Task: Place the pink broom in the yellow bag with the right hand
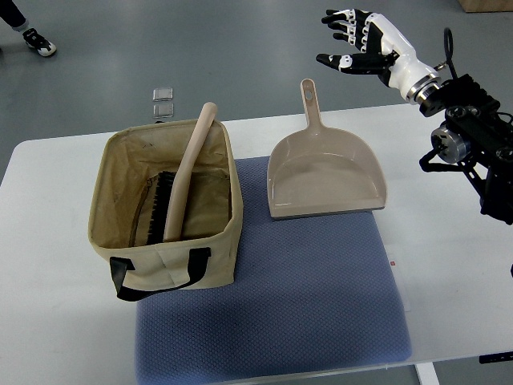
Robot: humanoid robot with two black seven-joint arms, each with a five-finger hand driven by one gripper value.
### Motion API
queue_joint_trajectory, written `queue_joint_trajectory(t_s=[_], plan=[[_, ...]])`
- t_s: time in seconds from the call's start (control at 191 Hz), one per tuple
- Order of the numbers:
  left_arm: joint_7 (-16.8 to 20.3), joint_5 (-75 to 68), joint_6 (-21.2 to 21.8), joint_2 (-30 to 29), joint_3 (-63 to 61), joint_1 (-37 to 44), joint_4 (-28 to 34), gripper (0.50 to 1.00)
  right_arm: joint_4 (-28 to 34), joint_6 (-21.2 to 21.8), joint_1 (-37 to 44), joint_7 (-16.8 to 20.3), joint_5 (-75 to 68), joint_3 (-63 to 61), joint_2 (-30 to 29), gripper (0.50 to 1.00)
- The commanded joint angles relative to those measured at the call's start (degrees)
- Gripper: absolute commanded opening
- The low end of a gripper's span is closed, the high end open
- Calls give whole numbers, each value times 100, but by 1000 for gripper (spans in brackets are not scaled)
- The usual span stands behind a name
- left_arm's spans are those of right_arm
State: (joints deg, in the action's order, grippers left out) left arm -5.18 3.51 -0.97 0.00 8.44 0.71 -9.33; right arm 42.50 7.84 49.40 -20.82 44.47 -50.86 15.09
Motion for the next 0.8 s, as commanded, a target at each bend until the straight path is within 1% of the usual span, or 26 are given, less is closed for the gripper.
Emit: queue_joint_trajectory(t_s=[0.0,0.136,0.235,0.345,0.439,0.523,0.721,0.794], plan=[[0,0,0,0,0,0,-8,1000,-119,-46,-220,-1,-535,-213,-24,923],[0,0,0,0,0,0,1,1000,-348,-231,-448,-1,-1247,-257,-68,930],[0,0,0,0,0,0,1,1000,-462,-275,-580,-18,-1652,-266,-112,930],[0,0,0,0,0,0,1,1000,-471,-292,-677,-18,-2065,-266,-120,930],[0,0,0,0,0,-9,1,1000,-471,-371,-756,-132,-2452,-301,-129,930],[0,0,0,0,9,0,1,1000,-471,-415,-765,-220,-2531,-301,-129,930],[0,0,0,0,9,0,-8,1000,-471,-415,-765,-229,-2540,-337,-138,930],[0,0,0,0,9,0,-8,1000,-471,-389,-782,-229,-2540,-521,-252,930]])
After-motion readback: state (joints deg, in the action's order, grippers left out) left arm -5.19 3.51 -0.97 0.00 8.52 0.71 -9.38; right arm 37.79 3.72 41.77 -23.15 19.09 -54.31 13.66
